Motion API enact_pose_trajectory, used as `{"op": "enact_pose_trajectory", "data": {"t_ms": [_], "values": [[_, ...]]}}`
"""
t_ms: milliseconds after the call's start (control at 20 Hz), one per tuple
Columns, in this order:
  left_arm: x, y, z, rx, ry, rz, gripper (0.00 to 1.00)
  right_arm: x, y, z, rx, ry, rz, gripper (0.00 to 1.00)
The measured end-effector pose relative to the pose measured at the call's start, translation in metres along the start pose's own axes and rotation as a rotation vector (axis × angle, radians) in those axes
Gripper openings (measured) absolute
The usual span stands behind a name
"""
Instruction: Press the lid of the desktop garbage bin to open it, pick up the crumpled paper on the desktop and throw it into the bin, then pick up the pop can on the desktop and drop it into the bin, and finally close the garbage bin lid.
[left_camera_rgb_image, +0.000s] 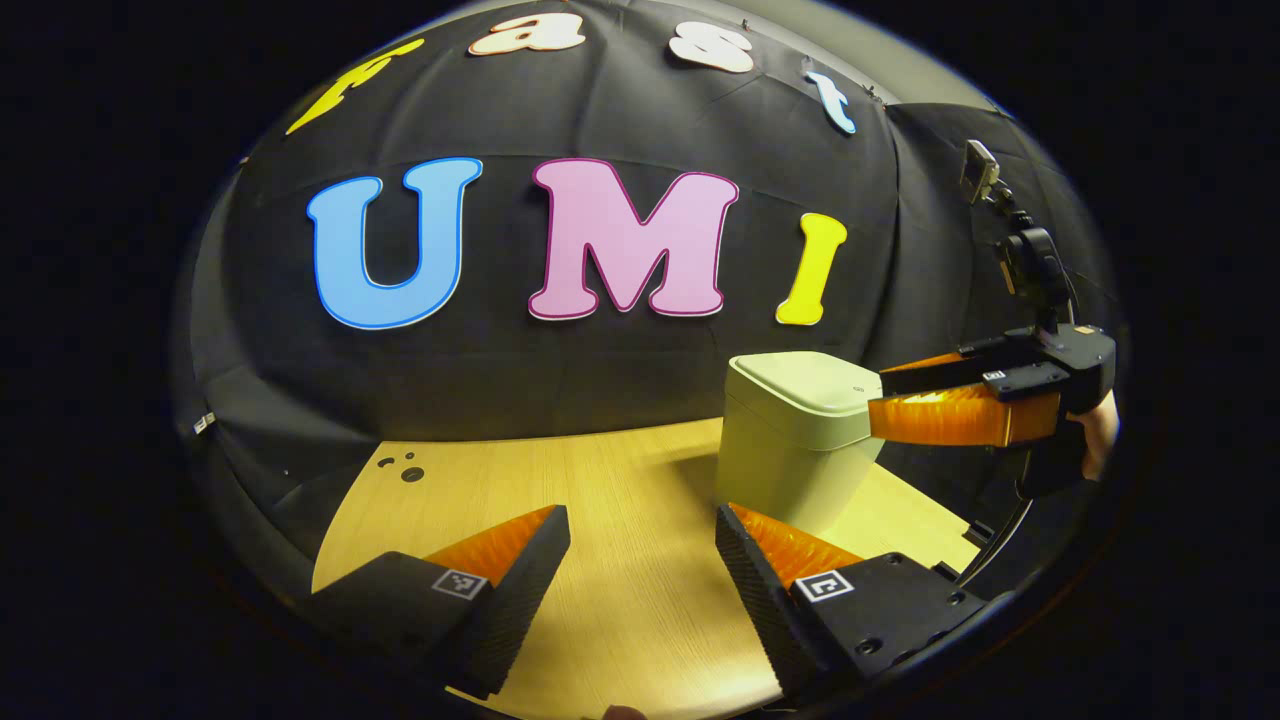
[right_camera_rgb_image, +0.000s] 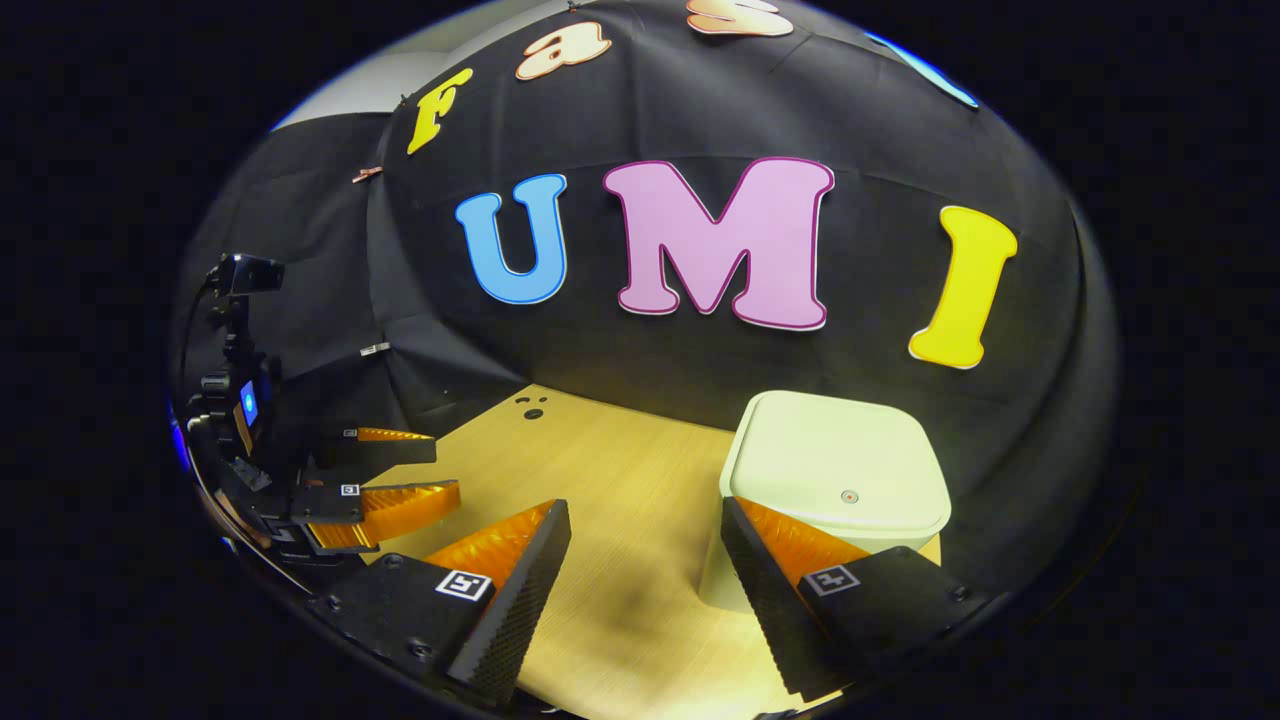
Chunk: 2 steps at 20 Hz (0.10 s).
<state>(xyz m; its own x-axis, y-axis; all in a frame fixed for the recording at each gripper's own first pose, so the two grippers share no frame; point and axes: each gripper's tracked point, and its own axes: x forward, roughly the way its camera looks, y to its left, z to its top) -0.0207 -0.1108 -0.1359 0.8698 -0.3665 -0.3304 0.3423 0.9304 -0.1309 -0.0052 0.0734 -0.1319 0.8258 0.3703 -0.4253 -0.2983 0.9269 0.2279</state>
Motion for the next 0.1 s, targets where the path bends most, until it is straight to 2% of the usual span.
{"op": "enact_pose_trajectory", "data": {"t_ms": [100], "values": [[0.0014,0.0013,0.0002,0.001,0.001,0.004,0.96,-0.0008,0.0056,-0.0085,0.017,0.004,0.002,0.97]]}}
